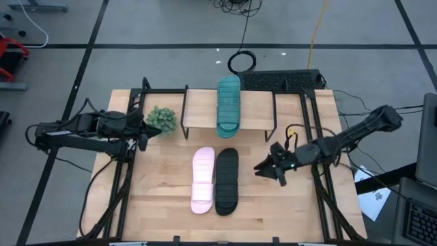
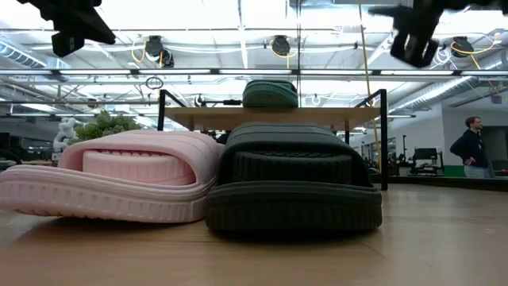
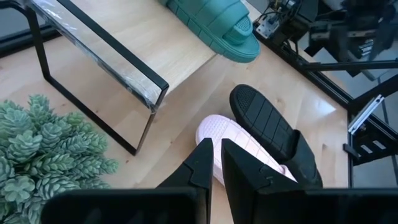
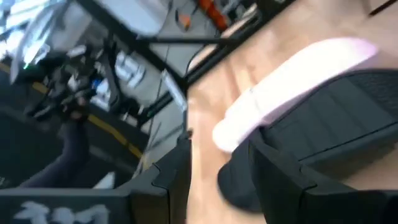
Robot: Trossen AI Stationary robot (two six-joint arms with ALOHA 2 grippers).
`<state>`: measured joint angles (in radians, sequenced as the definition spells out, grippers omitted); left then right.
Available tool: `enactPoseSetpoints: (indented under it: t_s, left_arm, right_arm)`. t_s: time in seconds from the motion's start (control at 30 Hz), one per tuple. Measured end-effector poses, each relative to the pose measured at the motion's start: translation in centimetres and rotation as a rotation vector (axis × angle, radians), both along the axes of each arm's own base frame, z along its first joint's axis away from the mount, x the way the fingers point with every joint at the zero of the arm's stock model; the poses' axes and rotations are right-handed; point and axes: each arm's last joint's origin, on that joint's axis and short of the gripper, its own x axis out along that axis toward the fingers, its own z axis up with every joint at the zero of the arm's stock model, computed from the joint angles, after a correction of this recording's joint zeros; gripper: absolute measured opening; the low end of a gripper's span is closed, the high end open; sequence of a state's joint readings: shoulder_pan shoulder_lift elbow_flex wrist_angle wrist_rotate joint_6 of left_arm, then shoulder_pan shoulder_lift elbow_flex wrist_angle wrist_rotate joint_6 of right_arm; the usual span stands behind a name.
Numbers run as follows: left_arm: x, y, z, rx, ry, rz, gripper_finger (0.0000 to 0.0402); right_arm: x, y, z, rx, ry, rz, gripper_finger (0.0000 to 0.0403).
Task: Pick and place slides into the shelf
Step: Put the pair of black slides on the shelf
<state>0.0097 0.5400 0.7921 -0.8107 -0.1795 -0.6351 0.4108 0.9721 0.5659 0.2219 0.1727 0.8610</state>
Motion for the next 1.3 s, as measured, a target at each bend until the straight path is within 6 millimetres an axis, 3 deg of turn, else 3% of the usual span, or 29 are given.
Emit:
enactPoseSetpoints:
  t_s: [0.27,0.47,0.97,1.3]
  left_arm:
    - [-0.3,0.0,0.1,0.038,-0.008,-0.017,0.0033]
    - [-0.4,0.0,0.1,0.042,-0.010,-0.020,0.0033]
    - [-0.4,0.0,0.1,0.044,-0.006,-0.023,0.0033]
    - [-0.4,0.0,0.1,0.047,-0.005,-0.025,0.0033]
  right_arm:
    - [0.1,-0.6,-5.7,-0.010,0.058,-0.200,0.0146]
    - [1.4,-0.9,-7.3,0.017,0.061,-0.229,0.0146]
    - [2.1,-1.3,-8.4,0.004,0.094,-0.258,0.0146]
    - [2.4,-2.7,-8.6,0.100,0.126,-0.307,0.0156]
